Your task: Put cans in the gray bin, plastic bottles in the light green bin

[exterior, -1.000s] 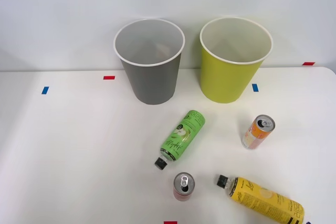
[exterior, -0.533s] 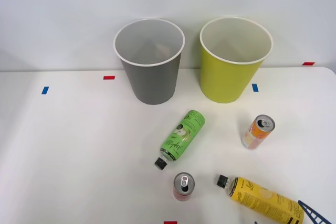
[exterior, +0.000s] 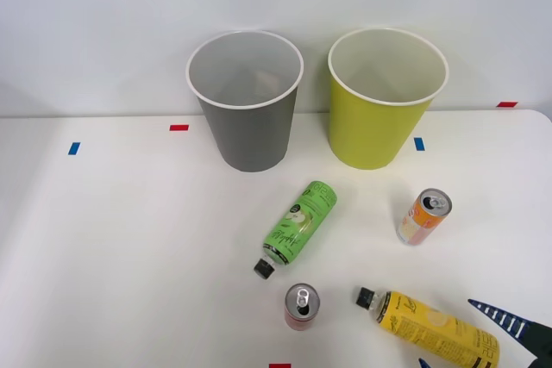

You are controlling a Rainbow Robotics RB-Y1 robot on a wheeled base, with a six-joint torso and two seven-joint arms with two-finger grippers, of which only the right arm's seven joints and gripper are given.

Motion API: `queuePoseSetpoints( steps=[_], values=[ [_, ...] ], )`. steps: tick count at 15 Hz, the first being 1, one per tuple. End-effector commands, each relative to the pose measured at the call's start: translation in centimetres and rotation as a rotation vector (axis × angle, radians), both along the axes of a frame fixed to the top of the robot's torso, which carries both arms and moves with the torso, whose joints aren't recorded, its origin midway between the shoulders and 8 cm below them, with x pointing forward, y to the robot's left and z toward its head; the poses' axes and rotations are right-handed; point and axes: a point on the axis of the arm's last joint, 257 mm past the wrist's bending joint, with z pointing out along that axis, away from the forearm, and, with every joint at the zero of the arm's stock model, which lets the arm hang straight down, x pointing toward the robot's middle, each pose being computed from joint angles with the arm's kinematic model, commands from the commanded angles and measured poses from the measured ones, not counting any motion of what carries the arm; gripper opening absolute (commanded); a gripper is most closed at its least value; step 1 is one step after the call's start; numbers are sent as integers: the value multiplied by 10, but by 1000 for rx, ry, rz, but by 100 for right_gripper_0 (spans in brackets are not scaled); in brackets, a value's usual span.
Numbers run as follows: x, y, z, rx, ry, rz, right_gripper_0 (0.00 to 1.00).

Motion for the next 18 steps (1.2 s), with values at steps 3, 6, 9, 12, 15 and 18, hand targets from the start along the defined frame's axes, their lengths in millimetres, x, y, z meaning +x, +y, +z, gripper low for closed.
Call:
queuePoseSetpoints(
  steps=[3, 6, 9, 12, 15, 18],
  values=[
    [11, 11, 4, -108, 101, 17, 100],
    [14, 19, 2, -101, 168, 32, 100],
    [16, 25, -7, -117, 229, 65, 100],
    [14, 21, -14, -100, 311, 65, 100],
    [16, 22, -15, -73, 359, 58, 100],
    [31, 29, -14, -100, 353, 68, 100]
  ],
)
